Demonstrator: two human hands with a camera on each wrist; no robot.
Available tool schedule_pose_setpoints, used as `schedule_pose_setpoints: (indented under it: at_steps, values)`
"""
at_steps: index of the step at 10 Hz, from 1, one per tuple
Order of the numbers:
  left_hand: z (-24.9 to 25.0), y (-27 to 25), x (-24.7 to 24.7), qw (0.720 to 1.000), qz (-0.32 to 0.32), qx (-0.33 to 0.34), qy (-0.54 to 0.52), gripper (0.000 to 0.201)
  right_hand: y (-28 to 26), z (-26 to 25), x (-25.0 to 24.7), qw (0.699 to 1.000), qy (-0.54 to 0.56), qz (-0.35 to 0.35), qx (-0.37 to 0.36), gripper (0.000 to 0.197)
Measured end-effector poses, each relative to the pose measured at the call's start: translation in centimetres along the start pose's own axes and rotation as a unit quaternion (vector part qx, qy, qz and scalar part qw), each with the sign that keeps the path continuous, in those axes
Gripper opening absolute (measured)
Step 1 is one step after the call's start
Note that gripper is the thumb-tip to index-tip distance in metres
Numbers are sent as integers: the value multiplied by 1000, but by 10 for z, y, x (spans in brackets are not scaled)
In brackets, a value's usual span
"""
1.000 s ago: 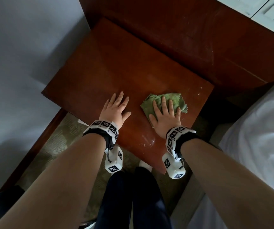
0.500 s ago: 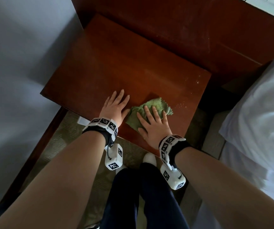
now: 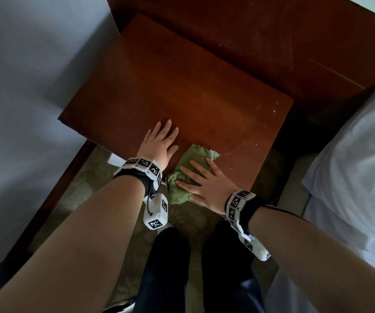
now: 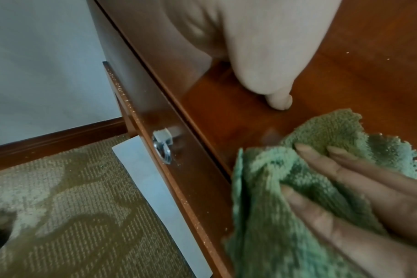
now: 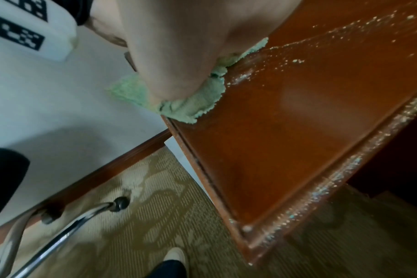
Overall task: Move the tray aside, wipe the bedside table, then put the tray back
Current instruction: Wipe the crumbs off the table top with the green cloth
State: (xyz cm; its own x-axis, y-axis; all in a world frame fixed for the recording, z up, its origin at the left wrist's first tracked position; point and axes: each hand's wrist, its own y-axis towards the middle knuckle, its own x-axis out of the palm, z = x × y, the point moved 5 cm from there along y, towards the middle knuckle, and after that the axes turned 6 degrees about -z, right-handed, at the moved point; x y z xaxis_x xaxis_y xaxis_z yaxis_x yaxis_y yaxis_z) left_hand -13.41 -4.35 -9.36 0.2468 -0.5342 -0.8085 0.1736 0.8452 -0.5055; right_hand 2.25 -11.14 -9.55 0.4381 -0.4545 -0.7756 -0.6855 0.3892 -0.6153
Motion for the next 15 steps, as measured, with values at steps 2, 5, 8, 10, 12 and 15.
schedule_pose_setpoints:
  at_steps: [2,5,8,10,12,15]
  values:
    - [11,-6,7,999,9,-37,-18,50,-15,18,12,993,-68,-10,-94,52]
    - [29,-7,9,992,5,-115,-54,51,-25,82,-2,985,-118,-33,-118,54]
    - [63,13,5,977,31,-190,-93,52,-35,178,-20,995,-90,-36,-15,55]
    - [82,28,2,970,48,-213,-110,52,-30,222,-34,998,-41,-14,49,54]
    - [86,31,2,965,52,-227,-123,52,-27,256,-35,991,16,2,129,55]
    - [84,31,4,965,62,-217,-134,52,-43,278,-28,957,131,16,259,57]
